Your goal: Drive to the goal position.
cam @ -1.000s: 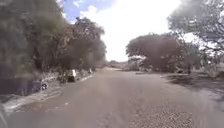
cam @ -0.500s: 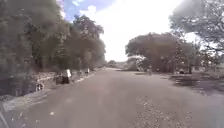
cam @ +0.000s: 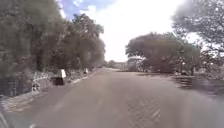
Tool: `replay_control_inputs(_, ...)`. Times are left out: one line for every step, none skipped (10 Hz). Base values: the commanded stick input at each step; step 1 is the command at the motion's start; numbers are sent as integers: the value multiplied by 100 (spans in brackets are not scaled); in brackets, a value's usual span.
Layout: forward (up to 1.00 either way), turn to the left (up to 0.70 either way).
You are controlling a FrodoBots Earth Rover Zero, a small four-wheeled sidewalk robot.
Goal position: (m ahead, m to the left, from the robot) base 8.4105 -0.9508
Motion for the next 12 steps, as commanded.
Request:
replay_control_inputs(70,0)
replay_control_inputs(70,0)
replay_control_inputs(70,0)
replay_control_inputs(70,0)
replay_control_inputs(70,0)
replay_control_inputs(70,0)
replay_control_inputs(70,0)
replay_control_inputs(70,0)
replay_control_inputs(70,0)
replay_control_inputs(70,0)
replay_control_inputs(70,0)
replay_control_inputs(70,0)
